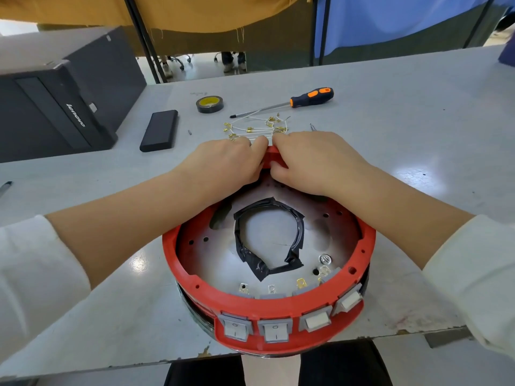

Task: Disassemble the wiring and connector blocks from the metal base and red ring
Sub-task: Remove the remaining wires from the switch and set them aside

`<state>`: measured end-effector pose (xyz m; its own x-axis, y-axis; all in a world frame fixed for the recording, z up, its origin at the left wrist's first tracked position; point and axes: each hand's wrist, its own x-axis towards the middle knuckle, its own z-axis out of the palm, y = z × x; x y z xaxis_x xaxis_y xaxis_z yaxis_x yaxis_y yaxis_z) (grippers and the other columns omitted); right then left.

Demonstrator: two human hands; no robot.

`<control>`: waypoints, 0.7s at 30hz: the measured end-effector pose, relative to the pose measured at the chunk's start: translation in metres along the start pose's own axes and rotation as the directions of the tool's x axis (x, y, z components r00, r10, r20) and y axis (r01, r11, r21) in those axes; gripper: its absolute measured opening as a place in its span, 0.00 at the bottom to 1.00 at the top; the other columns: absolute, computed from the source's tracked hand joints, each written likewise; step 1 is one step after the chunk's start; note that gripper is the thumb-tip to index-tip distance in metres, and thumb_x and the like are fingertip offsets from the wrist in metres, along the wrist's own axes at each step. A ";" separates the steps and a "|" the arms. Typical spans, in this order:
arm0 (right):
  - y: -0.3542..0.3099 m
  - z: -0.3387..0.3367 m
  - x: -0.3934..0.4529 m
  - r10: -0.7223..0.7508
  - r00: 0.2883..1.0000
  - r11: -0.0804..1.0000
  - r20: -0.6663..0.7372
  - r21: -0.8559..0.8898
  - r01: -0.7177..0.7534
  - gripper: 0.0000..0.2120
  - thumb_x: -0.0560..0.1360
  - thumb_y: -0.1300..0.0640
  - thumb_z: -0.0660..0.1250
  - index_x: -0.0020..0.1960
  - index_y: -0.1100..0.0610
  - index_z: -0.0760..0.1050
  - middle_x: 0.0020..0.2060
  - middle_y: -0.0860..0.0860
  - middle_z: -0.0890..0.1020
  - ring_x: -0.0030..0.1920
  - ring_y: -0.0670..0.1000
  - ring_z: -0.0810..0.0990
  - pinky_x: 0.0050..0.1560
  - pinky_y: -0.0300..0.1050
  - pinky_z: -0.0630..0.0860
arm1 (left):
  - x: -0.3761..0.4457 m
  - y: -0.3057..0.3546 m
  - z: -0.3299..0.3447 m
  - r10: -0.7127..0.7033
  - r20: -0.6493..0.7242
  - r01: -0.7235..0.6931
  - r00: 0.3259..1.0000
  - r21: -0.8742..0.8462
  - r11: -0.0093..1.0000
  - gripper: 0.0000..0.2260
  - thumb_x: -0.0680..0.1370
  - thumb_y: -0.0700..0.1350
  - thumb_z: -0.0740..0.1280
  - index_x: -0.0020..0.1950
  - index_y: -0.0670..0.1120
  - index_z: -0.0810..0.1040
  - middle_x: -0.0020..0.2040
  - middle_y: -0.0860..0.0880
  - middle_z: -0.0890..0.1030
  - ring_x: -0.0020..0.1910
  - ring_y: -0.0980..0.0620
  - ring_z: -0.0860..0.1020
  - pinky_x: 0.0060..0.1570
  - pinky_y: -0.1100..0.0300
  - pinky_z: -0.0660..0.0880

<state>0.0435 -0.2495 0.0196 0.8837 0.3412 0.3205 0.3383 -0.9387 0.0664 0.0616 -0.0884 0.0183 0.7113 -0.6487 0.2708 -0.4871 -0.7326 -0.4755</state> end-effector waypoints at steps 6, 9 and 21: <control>-0.004 0.001 -0.003 -0.102 0.995 0.991 -0.023 -0.086 0.099 0.14 0.78 0.44 0.58 0.52 0.55 0.63 0.49 0.54 0.80 0.45 0.59 0.79 0.33 0.47 0.60 | -0.002 -0.015 -0.006 -0.080 0.148 0.124 0.986 -0.315 0.941 0.14 0.78 0.53 0.60 0.55 0.43 0.67 0.47 0.42 0.78 0.44 0.39 0.76 0.35 0.54 0.64; -0.007 -0.002 0.001 -0.167 0.985 0.984 -0.047 -0.068 0.164 0.21 0.77 0.44 0.59 0.63 0.56 0.64 0.56 0.54 0.78 0.52 0.58 0.79 0.36 0.47 0.63 | -0.017 -0.024 -0.005 -0.170 0.218 0.251 0.961 -0.432 0.866 0.19 0.77 0.55 0.63 0.61 0.44 0.68 0.47 0.40 0.78 0.46 0.40 0.76 0.37 0.55 0.63; -0.019 0.005 0.021 -0.305 0.951 0.943 -0.052 -0.155 0.294 0.20 0.79 0.43 0.55 0.57 0.59 0.66 0.37 0.59 0.81 0.30 0.58 0.68 0.26 0.44 0.47 | -0.019 -0.023 0.008 -0.199 0.162 0.248 0.967 -0.393 0.886 0.08 0.81 0.46 0.56 0.55 0.43 0.70 0.46 0.39 0.77 0.43 0.37 0.76 0.35 0.53 0.63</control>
<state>0.0573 -0.2246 0.0203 0.7199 0.6084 0.3340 0.5291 -0.7925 0.3032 0.0632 -0.0578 0.0178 0.8663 -0.4481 0.2208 -0.4541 -0.8906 -0.0254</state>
